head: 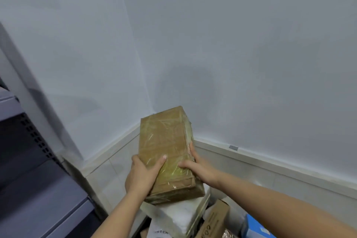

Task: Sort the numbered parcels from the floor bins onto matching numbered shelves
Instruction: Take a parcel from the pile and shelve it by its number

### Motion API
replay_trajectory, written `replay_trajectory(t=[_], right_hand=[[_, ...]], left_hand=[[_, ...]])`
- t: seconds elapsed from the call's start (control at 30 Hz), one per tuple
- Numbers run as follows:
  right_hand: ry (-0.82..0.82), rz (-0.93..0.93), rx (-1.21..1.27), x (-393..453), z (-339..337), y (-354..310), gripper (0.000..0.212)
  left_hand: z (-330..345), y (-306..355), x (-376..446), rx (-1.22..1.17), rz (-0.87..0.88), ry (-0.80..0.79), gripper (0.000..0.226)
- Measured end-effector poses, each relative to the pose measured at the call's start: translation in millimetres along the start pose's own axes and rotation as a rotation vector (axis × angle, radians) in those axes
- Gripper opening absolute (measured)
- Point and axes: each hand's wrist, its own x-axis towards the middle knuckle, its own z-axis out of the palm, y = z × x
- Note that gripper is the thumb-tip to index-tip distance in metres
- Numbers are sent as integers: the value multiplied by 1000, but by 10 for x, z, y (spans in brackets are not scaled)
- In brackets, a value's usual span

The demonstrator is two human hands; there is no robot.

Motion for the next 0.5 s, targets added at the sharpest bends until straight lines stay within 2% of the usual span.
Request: replay_trajectory(t=[0.17,0.3,0.37,0.43,0.5], right_hand=[[-16,-148,-55,-590,-137,-220,123],[85,-271,-299,-1066,-173,-453,121],[121,-334,-407,-1298,-164,-555,119],[164,-404,-535,-1516,-126,-637,121],[190,-482,-632,-1702,-85,-688,122]], left_hand=[[-296,311,-604,-77,-6,57,82],[-516,480,-982,-198,-35,117,84],[-645,523,-1150,-318,-62,148,92],[-779,558,-1297,-474,-84,161,112],[-906,590,-1446,-578,-98,205,114]])
